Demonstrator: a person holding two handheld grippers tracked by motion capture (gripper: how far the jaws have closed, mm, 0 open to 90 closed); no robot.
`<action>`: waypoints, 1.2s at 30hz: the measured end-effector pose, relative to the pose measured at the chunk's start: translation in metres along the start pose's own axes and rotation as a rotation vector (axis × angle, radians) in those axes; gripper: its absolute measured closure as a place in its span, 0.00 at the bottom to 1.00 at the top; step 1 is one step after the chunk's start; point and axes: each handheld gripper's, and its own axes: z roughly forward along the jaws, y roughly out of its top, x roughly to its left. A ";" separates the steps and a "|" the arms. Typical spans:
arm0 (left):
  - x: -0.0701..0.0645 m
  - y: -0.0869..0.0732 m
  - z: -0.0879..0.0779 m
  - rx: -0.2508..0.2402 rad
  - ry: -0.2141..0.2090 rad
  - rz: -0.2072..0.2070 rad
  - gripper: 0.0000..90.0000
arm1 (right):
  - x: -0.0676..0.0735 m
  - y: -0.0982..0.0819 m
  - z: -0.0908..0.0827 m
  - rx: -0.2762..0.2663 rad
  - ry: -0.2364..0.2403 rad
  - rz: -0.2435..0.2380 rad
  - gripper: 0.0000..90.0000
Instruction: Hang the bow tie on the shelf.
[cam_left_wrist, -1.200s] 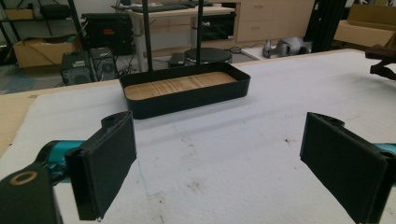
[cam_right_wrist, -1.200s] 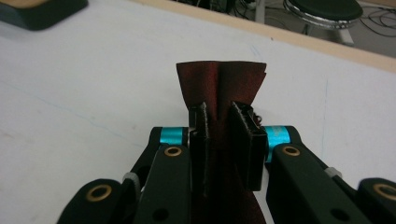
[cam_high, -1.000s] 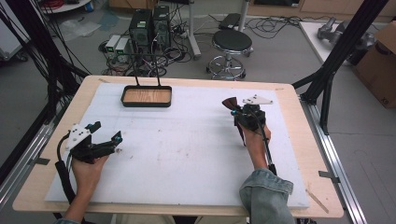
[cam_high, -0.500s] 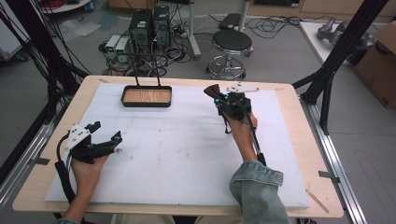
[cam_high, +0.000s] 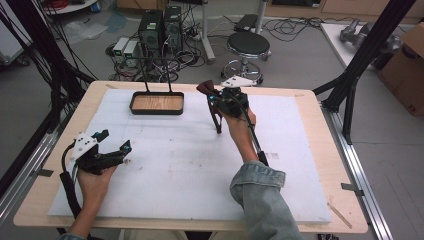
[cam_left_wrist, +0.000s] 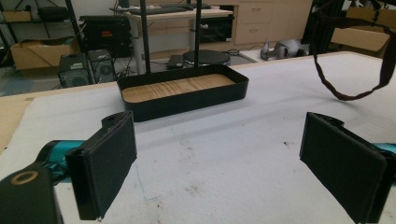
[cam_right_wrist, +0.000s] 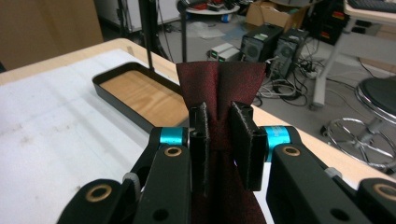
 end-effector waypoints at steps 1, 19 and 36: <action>0.000 0.000 0.000 -0.001 0.000 -0.001 0.12 | 0.000 0.000 0.000 0.000 0.000 0.000 0.86; 0.000 -0.001 0.003 -0.003 -0.021 -0.006 0.12 | 0.020 0.031 0.040 -0.059 0.092 -0.008 0.86; 0.000 -0.001 0.002 -0.006 -0.018 -0.012 0.12 | 0.024 0.054 0.069 -0.087 0.142 -0.004 0.86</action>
